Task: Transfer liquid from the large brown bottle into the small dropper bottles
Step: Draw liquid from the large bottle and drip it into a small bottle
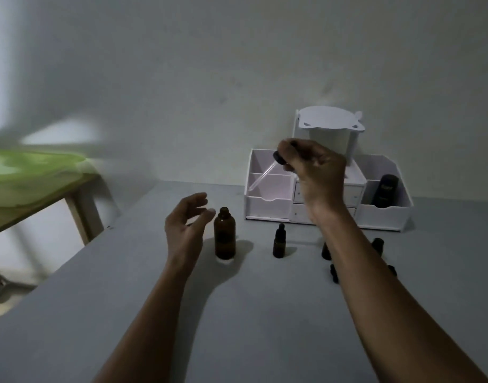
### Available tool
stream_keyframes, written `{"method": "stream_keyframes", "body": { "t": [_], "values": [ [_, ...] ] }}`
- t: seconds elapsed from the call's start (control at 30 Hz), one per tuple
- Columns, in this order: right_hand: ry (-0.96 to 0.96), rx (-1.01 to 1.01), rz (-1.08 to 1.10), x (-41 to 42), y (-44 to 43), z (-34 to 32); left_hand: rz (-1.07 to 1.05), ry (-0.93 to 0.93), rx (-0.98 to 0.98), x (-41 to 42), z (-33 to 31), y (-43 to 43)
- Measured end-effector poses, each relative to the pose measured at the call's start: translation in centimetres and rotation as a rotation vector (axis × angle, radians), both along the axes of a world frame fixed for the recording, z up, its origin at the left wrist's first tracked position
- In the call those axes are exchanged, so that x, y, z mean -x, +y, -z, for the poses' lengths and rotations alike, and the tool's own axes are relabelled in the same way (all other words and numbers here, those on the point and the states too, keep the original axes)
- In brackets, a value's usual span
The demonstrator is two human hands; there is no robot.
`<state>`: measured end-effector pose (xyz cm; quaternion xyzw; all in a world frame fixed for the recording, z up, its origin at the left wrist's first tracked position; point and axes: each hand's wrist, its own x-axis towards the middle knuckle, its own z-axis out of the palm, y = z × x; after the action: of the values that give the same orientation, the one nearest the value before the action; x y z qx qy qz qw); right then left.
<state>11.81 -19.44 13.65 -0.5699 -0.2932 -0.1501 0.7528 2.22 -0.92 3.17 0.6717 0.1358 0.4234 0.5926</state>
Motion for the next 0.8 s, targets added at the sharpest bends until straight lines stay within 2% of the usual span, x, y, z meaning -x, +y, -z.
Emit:
{"method": "stream_keyframes", "body": {
  "t": [0.13,0.23,0.47,0.8],
  "values": [
    [0.011,0.041,-0.036,0.5,3.0,0.9,0.193,0.109,0.14,-0.5,2.0,0.7],
    [0.012,0.073,-0.055,0.6,4.2,1.5,0.265,0.136,0.158,-0.5,2.3,0.9],
    [-0.047,0.143,-0.064,0.6,5.2,2.5,0.289,0.154,0.133,-0.2,2.3,0.6],
    [-0.16,0.399,-0.096,0.8,7.3,5.2,0.305,0.156,0.12,-0.1,2.1,0.6]
  ]
}}
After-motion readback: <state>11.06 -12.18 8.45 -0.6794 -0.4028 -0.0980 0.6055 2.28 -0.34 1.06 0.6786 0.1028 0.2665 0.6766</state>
